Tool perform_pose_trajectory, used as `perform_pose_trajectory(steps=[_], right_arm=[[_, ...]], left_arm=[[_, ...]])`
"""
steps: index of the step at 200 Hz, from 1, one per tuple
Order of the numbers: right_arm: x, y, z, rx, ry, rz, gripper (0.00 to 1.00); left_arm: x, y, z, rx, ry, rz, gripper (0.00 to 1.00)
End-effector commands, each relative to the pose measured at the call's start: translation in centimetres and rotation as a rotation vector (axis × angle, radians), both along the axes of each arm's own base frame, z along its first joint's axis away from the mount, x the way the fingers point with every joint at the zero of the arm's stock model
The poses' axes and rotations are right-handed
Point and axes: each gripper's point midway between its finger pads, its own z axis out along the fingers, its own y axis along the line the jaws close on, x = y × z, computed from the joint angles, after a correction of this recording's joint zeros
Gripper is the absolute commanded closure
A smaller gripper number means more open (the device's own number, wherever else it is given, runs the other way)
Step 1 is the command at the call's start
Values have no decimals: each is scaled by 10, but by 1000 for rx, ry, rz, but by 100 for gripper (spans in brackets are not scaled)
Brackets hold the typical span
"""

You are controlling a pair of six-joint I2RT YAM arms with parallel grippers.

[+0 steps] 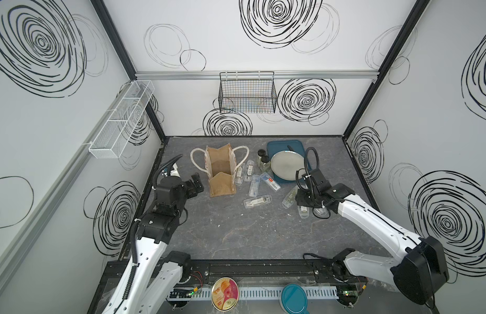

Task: Put the compass set into the canvas bag
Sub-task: Pick up the compass set at the center of the board, then place the compass set in the canvas bag.

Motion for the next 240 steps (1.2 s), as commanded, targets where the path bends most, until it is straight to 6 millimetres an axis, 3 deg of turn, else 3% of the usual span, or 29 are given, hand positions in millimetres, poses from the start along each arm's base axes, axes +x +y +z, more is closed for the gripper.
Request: perform_pose_trajectory(steps=[1, 25, 55, 84, 116, 152, 203, 240], right_arm=[[11, 21, 43, 44, -84, 62, 55], [32, 53, 92, 97, -184, 129, 55], [58, 116, 146, 160, -302, 271, 55], [83, 178, 166, 175, -343, 394, 55], [110, 239, 159, 151, -355, 499, 55], [147, 288, 142, 153, -385, 560, 56], [176, 327, 104, 151, -452, 625, 57], [177, 347, 78, 137, -465, 684, 57]], left_arm=[[1, -2, 11, -90, -30, -16, 1], [4, 1, 7, -109, -26, -4, 1], [7, 2, 6, -111, -14, 3, 1], [4, 5, 17, -92, -30, 15, 1], [-3, 6, 20, -68, -42, 22, 1], [-5, 2, 20, -65, -51, 11, 1], [-1, -1, 12, -36, -31, 7, 1], [2, -4, 10, -28, -23, 6, 1]])
